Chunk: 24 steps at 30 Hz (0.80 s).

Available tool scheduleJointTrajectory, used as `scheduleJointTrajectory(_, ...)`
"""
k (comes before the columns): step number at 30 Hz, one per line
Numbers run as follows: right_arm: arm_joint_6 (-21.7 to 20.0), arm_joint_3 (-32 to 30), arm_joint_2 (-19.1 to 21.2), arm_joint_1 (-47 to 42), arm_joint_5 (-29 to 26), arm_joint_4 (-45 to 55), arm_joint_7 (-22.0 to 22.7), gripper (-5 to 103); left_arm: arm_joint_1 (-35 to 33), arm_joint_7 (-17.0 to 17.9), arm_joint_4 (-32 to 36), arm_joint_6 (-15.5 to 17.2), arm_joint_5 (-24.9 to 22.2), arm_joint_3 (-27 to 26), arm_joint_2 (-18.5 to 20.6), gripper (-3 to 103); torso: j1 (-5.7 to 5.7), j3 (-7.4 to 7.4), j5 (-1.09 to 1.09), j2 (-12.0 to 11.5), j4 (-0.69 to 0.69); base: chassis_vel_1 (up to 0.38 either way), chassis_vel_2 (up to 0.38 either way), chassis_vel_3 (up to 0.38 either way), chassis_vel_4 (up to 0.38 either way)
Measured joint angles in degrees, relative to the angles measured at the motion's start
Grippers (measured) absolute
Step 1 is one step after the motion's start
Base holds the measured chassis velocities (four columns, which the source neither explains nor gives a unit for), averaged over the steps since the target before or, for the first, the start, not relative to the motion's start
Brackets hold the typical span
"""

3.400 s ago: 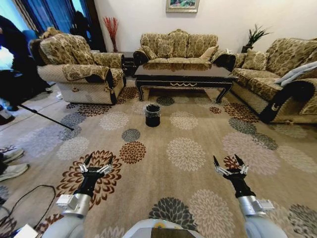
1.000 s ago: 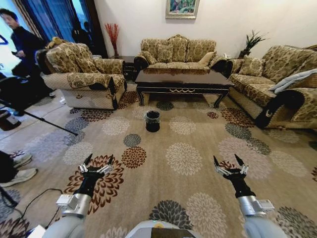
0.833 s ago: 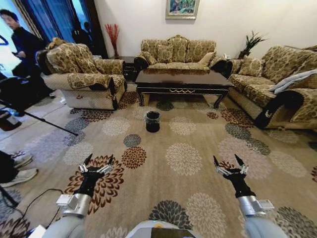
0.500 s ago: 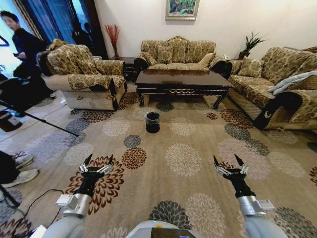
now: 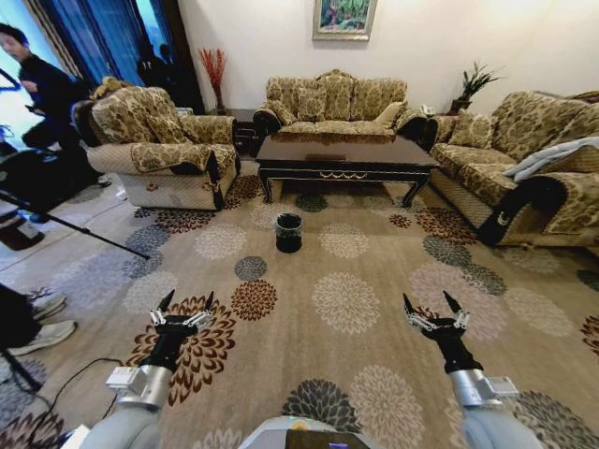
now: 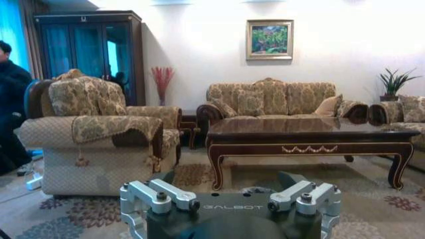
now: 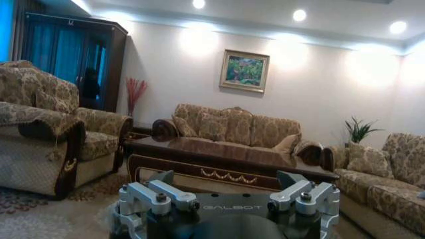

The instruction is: Move to the front of the table and pick up the trash from the floor, then place it into the trash bin.

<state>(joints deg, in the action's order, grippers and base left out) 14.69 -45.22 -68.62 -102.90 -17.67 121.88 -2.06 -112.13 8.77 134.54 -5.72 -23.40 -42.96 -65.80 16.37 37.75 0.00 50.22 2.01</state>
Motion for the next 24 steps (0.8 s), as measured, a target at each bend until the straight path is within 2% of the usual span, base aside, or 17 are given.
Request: scheduleJointTrajectory(24, 0.0, 0.0, 0.0, 0.0, 0.0, 0.0, 0.0, 100, 0.0, 0.0, 0.0, 0.0, 0.0, 0.0, 0.0, 100, 2.83, 3.60, -0.01, 6.4, 0.00, 0.000, 0.000, 0.000, 0.000)
